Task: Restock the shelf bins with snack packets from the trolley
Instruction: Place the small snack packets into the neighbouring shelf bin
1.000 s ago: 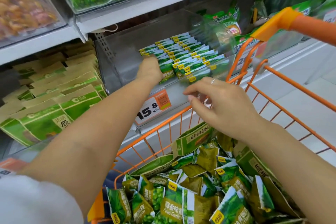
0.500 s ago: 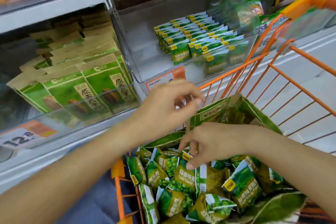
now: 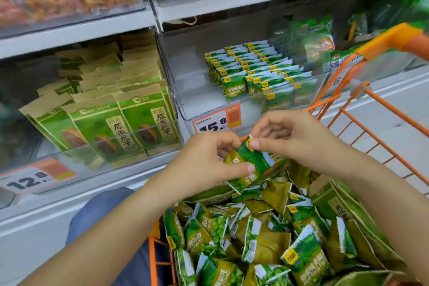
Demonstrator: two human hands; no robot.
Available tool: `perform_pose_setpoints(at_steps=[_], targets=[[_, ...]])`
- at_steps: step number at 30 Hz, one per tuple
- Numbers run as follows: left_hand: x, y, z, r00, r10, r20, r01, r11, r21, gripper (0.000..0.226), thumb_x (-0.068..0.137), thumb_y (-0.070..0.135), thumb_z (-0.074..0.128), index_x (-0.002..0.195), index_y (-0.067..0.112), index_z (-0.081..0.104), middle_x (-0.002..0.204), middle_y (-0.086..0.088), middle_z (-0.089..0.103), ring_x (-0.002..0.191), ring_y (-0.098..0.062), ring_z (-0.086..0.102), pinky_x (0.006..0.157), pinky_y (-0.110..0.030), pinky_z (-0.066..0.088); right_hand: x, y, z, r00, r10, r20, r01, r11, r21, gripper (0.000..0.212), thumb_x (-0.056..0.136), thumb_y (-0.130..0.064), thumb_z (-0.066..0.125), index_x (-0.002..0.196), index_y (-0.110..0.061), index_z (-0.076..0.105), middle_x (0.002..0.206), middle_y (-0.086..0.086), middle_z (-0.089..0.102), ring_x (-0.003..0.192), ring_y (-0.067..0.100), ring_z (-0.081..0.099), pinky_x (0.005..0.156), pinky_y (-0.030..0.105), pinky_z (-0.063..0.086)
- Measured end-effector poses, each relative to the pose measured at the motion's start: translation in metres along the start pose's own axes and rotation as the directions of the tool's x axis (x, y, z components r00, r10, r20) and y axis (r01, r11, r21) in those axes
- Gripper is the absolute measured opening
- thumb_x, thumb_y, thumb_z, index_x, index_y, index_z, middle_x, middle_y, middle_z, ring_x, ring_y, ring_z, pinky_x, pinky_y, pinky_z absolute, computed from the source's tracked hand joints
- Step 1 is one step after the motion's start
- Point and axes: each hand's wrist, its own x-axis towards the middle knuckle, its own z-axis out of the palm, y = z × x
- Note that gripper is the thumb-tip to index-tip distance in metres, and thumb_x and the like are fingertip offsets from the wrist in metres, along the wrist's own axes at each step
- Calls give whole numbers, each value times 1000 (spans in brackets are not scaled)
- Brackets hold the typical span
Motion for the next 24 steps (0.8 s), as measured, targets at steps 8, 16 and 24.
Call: perform_pose_setpoints(at_steps=[8,16,24], targets=[[50,23,-50,901,-45,-431,-109,940,-325,19,71,28,82,87,21,75,91,-9,74,90,-34,67,91,-50,51,6,31,-16,980,-98,-171,-57,689,-722,34,98,-43,44,103,-19,67,98,1,65,98,22,55,79,34,40],[157,-5,-42,900,-157,-406,279,924,262,41,76,37,79,107,15,63,108,-6,66,104,-25,62,78,-28,44,7,36,-12,994,-16,-107,-76,601,-795,56,91,-53,21,105,-21,65,98,1,62,104,23,50,98,33,28],[197,-34,-25,891,-344,-296,432,843,322,28,82,29,76,83,8,57,98,-16,68,92,-30,68,77,-34,52,7,39,-12,992,-82,-98,-33,578,-816,45,91,-43,35,100,-16,70,105,5,64,105,27,57,90,39,46]])
